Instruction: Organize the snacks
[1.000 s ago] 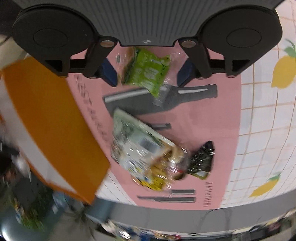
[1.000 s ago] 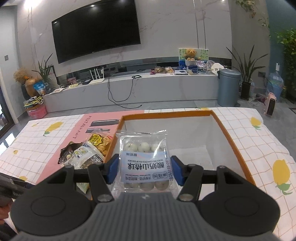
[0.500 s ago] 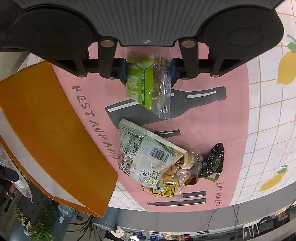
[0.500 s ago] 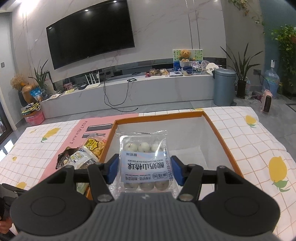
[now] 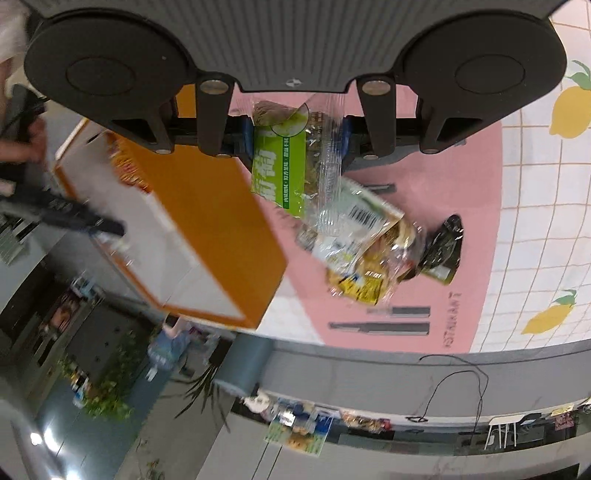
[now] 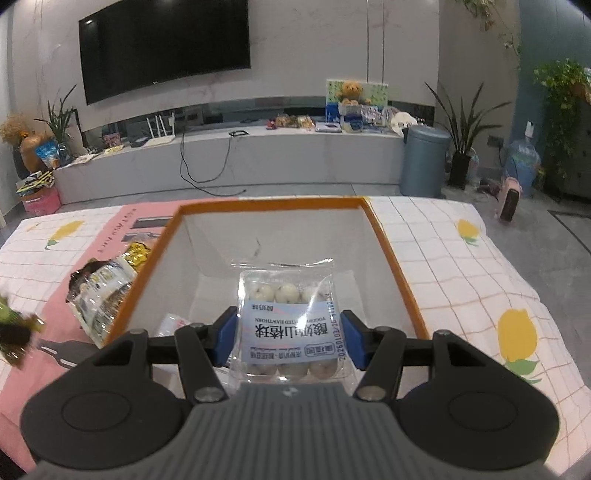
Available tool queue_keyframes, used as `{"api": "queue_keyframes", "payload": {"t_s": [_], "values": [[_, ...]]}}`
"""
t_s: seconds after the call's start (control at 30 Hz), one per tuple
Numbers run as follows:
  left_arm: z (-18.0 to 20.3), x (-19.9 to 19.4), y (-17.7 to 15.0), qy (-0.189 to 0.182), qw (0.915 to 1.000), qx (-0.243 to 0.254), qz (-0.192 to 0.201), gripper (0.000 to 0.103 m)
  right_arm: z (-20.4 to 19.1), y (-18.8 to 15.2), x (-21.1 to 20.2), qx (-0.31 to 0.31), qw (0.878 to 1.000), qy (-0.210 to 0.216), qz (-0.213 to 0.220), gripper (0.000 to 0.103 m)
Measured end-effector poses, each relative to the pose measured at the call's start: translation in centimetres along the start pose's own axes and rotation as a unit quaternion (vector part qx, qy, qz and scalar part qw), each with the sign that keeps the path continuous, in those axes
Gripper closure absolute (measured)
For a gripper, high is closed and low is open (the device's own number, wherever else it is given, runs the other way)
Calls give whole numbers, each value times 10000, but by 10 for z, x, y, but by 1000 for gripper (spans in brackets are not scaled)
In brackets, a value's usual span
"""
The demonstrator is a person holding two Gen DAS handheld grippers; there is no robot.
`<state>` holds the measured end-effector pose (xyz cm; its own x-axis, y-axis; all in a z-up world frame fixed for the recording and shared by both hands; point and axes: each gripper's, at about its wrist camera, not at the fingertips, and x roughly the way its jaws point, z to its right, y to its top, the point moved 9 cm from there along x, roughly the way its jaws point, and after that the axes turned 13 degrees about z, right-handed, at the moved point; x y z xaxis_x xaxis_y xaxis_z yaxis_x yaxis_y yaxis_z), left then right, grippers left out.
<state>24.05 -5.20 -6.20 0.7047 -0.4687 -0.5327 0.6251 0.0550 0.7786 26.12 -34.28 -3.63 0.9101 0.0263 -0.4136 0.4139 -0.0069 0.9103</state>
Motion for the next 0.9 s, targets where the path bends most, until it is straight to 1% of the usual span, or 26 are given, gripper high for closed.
{"api": "queue_keyframes", "payload": {"t_s": [0.2,0.3,0.4,0.47,0.67,0.87,0.9], "values": [[14,0,10,-290,9994,-187,65,57,17,-9,18,216,9993,-72,-287,45],[17,2,10,-302,9994,-165,73,57,20,-13,27,124,9988,-201,-428,45],[19,2,8,-319,9994,-140,50,57,14,-11,31,94,9991,-2,-413,45],[20,1,7,-304,9995,-108,57,57,10,-8,35,42,9992,48,-387,45],[21,-1,8,-281,9995,-109,106,57,9,-11,45,-232,9975,-209,-635,44],[22,-4,9,-276,9994,-111,153,57,4,-11,44,-561,9963,-224,-614,44],[22,-5,9,-276,9995,-105,150,57,4,-11,44,-578,9962,-211,-612,47]]}}
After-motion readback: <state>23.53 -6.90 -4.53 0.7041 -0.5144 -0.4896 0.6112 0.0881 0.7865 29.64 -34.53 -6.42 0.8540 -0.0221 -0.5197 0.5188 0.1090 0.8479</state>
